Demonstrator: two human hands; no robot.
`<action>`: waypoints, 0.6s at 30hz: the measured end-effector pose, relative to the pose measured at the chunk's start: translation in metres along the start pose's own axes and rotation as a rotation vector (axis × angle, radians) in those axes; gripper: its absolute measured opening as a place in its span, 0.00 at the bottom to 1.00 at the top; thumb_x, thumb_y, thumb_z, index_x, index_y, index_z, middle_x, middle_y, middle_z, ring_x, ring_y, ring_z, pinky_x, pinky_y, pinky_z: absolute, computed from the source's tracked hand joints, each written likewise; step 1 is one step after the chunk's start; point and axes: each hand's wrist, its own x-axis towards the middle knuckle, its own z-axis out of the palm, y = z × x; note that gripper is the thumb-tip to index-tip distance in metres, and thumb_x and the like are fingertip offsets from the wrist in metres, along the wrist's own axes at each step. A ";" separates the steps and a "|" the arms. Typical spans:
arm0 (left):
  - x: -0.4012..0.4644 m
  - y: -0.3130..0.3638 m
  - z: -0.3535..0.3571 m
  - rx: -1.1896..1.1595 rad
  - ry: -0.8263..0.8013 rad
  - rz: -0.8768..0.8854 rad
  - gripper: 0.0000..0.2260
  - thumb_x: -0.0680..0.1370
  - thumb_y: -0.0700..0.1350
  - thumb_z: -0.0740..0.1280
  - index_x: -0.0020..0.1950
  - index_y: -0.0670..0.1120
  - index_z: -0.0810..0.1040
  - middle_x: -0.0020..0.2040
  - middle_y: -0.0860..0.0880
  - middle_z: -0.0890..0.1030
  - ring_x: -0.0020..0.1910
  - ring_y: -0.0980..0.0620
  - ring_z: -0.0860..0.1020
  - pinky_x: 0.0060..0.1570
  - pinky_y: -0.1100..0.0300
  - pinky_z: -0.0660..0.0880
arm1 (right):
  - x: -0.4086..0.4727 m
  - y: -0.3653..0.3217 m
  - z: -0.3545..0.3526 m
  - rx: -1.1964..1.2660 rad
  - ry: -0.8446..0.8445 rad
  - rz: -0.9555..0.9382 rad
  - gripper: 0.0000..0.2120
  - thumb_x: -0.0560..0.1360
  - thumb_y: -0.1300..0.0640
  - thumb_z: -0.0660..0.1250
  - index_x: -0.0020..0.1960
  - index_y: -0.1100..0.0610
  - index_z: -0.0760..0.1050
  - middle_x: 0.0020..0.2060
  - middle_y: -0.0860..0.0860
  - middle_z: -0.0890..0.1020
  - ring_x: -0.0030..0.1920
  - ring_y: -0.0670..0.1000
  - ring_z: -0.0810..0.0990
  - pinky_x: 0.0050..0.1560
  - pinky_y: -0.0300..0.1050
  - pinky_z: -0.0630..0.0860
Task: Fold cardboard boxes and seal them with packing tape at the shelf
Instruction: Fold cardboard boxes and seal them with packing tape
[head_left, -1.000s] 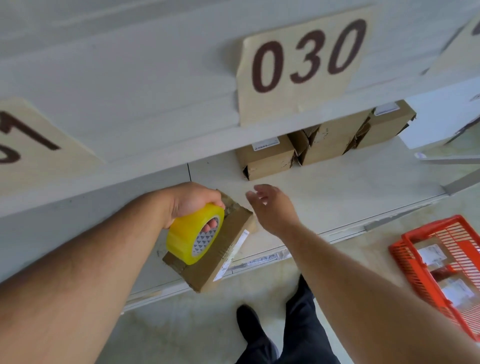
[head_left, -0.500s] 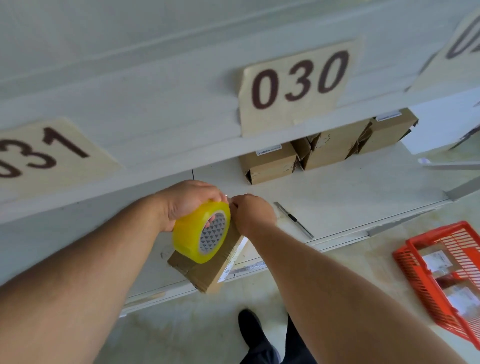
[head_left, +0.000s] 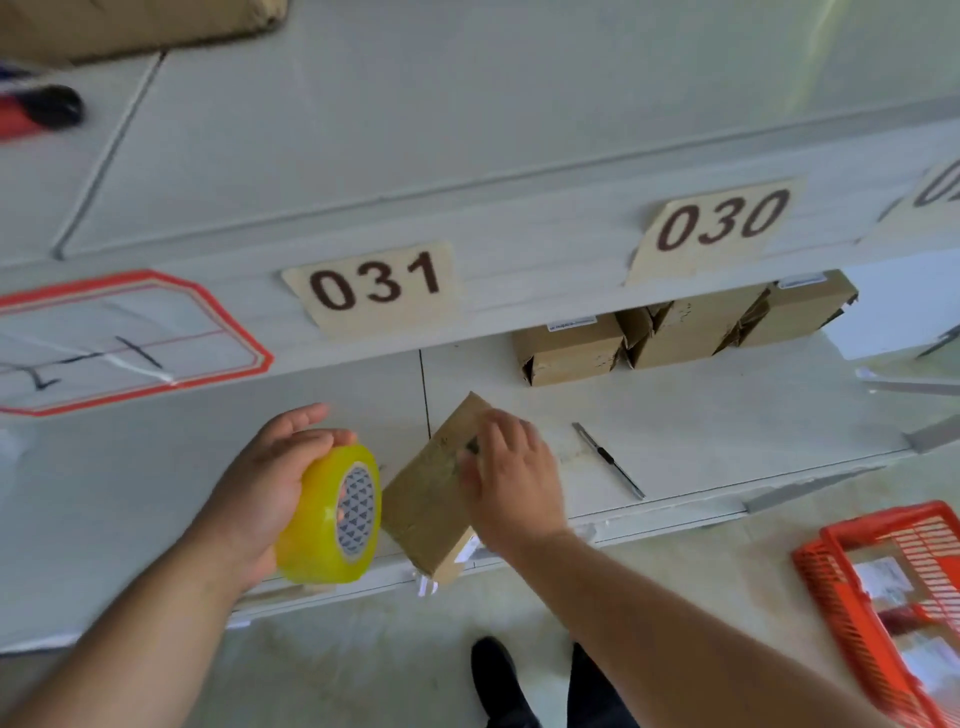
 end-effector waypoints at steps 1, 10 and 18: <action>-0.003 -0.001 -0.003 -0.012 0.034 0.013 0.13 0.83 0.40 0.64 0.67 0.50 0.76 0.52 0.48 0.87 0.57 0.43 0.83 0.61 0.45 0.77 | -0.016 -0.010 0.006 -0.036 -0.092 -0.142 0.24 0.80 0.43 0.60 0.70 0.56 0.73 0.68 0.53 0.77 0.68 0.58 0.74 0.72 0.56 0.71; -0.028 0.000 0.007 -0.078 0.142 0.169 0.14 0.82 0.40 0.68 0.65 0.53 0.76 0.52 0.49 0.87 0.59 0.48 0.83 0.67 0.44 0.75 | -0.027 0.019 -0.004 -0.427 -0.551 -0.291 0.34 0.82 0.51 0.58 0.85 0.50 0.50 0.85 0.46 0.47 0.84 0.51 0.41 0.81 0.54 0.33; -0.080 0.010 0.084 -0.017 0.229 0.306 0.14 0.81 0.45 0.71 0.64 0.57 0.77 0.49 0.59 0.86 0.52 0.61 0.83 0.59 0.53 0.77 | -0.040 -0.026 -0.109 0.844 -0.422 0.309 0.19 0.81 0.40 0.64 0.66 0.51 0.74 0.51 0.52 0.86 0.52 0.54 0.86 0.59 0.60 0.82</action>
